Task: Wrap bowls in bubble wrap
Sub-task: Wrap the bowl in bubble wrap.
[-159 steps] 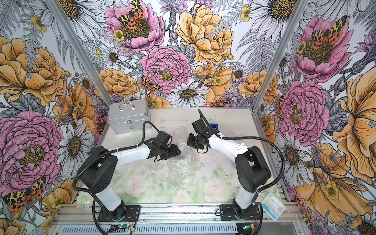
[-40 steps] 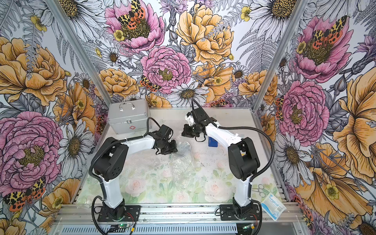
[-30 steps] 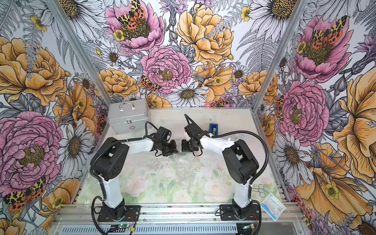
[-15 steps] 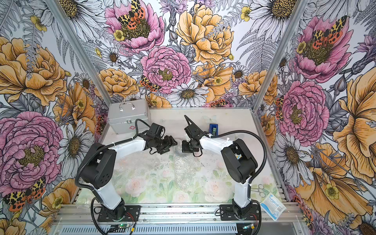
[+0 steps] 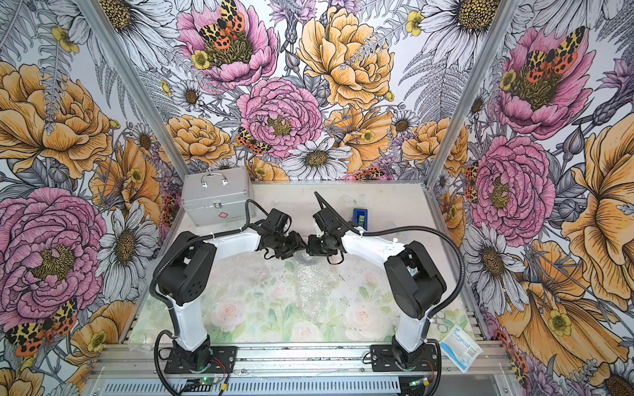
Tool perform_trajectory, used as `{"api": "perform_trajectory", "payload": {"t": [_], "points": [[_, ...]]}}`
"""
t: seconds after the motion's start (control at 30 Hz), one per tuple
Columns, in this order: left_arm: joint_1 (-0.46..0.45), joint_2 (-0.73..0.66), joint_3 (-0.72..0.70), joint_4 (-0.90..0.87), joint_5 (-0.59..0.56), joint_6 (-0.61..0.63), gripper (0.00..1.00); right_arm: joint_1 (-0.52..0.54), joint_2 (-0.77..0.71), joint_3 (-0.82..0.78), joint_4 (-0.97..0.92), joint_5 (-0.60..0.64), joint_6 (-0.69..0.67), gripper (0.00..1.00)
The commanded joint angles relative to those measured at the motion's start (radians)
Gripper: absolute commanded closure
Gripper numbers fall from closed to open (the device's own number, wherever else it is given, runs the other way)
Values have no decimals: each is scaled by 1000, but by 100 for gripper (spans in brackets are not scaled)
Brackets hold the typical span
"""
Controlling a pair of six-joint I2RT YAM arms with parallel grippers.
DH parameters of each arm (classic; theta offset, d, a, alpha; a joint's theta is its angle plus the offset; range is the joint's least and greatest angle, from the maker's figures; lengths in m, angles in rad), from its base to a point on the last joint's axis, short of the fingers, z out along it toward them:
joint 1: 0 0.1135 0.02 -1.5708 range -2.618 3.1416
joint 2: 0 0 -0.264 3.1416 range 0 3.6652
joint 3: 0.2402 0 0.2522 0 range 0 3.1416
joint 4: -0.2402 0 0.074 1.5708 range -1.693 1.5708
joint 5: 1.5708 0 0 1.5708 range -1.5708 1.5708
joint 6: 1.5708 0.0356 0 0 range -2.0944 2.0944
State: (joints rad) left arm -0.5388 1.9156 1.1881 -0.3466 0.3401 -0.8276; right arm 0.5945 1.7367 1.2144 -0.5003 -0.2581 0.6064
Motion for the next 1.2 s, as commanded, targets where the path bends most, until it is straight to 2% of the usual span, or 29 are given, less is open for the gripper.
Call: {"api": "perform_trajectory", "payload": {"t": [0.0,0.1,0.13,0.27,0.4,0.53,0.7,0.8,0.83,0.9,1.0,1.17], "points": [[-4,-15,-35,-17,-38,15,46,6,-74,7,-14,48,29,56],[-8,-16,-41,-15,-41,15,46,11,-79,28,-22,57,50,54],[-12,-17,-41,-15,-42,15,46,13,-71,37,-24,56,59,56],[-12,-31,-43,-9,-44,4,46,31,12,94,-37,38,94,80],[-9,-41,-41,-3,-43,-6,45,75,62,103,-88,53,96,89],[0,-70,-50,3,-45,-28,39,81,45,22,-89,37,118,91],[7,-210,-51,-5,-109,-21,20,36,36,-38,-94,17,98,88],[17,-217,-26,-9,-112,16,5,12,44,-30,-93,-3,79,86],[18,-201,-20,2,-91,27,3,8,46,-27,-93,-7,75,86],[26,-136,6,17,-25,54,3,-1,50,-18,-93,-15,68,86],[15,-50,21,18,8,80,3,-7,53,-10,-93,-19,69,86],[5,-39,-20,18,3,70,9,-7,57,-5,-92,-21,70,87]]}}
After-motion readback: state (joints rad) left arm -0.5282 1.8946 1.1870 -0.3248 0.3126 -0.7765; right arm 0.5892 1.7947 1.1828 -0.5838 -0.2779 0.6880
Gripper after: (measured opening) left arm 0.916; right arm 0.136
